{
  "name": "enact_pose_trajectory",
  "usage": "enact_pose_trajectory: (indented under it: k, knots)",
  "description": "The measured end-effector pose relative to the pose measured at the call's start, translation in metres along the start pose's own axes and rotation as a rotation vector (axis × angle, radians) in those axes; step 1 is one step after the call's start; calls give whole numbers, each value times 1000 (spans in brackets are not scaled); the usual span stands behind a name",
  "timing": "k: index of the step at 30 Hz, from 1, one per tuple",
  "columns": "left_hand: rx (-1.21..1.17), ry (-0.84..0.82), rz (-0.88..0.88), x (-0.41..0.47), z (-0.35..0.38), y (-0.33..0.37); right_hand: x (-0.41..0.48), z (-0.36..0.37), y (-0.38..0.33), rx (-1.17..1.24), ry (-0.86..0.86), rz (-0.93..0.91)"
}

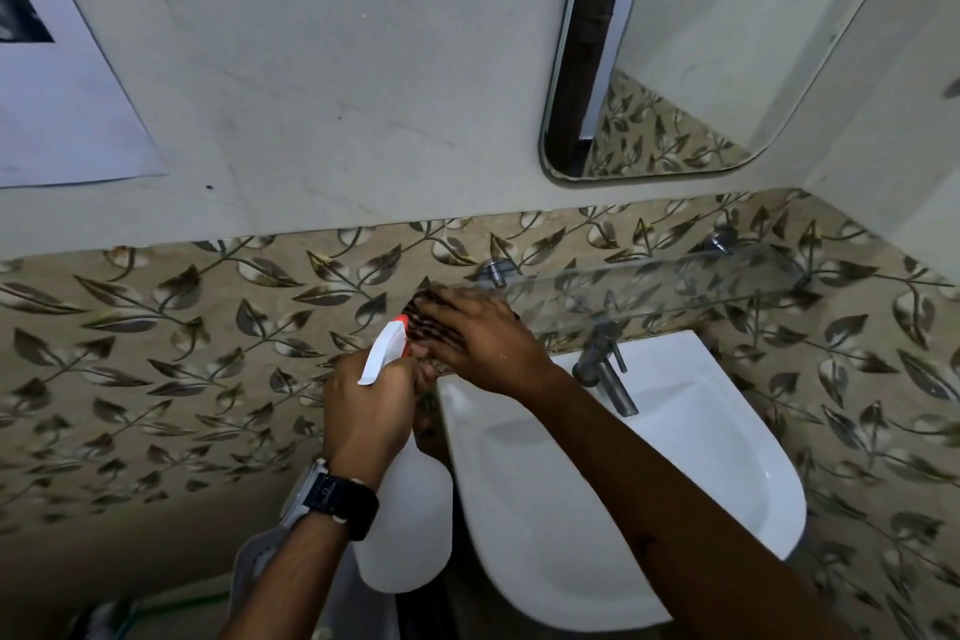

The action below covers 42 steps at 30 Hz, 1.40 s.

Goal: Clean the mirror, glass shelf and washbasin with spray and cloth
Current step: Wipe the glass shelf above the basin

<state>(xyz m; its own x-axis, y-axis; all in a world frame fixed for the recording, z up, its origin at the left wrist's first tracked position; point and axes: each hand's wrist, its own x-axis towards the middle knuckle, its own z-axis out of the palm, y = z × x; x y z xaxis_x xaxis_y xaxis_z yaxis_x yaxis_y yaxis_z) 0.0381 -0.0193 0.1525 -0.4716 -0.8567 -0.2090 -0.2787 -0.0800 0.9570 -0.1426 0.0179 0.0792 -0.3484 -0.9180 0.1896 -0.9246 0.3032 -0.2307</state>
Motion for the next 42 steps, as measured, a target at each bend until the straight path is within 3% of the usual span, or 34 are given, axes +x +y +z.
enact_pose_trajectory:
  k: [4,11,13,15,18,21,23,27,30,37,42]
  knots:
    - [2,-16,13,-6,0,8,-13,-5,20,79,-34,-190]
    - [-47,18,-7,-6,-7,13,-56,-27,34,204,119,-335]
    - [-42,27,-18,-5,-7,13,-55,-43,32,257,260,-240]
    - [-44,23,-16,-5,-4,14,-39,-58,22,392,367,8]
    - [-54,18,-6,-10,-1,19,1,-64,7,762,286,458]
    - [-32,7,9,-12,-1,19,25,-53,-6,933,231,617]
    - [-10,16,20,-12,-2,17,27,-44,-13,773,237,581]
    - [15,28,15,-10,-4,13,19,-31,-8,168,265,382]
    - [28,36,25,-6,-1,11,13,-28,-10,-14,254,261]
    - [-5,5,39,-6,11,12,13,-3,-30,-63,-53,51]
    - [-47,-4,57,-3,22,16,10,1,-11,11,12,3]
